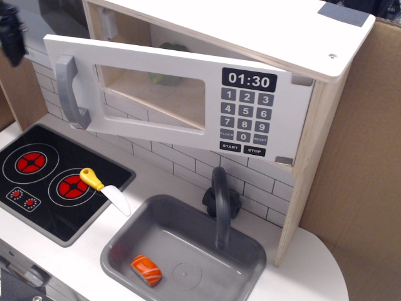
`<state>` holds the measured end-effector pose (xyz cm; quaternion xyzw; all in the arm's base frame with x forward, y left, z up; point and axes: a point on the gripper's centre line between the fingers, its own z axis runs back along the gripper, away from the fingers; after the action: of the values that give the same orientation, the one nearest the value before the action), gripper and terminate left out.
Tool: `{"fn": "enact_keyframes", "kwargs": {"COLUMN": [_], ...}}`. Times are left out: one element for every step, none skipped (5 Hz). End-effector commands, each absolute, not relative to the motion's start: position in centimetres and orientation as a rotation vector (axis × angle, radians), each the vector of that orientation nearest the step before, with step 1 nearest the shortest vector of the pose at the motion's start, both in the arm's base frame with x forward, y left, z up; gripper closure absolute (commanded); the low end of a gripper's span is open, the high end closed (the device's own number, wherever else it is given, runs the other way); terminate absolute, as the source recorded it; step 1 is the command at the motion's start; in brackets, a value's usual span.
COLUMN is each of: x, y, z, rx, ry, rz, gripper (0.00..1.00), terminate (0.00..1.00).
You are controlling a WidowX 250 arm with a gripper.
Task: Open microwave
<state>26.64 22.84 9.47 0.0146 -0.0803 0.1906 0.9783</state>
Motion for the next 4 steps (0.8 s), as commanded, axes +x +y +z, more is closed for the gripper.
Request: {"fn": "enact_keyframes", "kwargs": {"x": [29.5,28.8,25.9,22.5], "y": [18.3,16.1,14.2,12.3], "z": [10.9,10.7,10.4,10.3], "rx": [0.086,0.092,0.128,0.118], "ry": [-0.227,-0.219,-0.208,-0.177], "rz": [0.370,0.280,0.153,0.055], "gripper": [0.00,0.00,0.00,0.00], "terminate": [0.00,0.00,0.00,0.00]}}
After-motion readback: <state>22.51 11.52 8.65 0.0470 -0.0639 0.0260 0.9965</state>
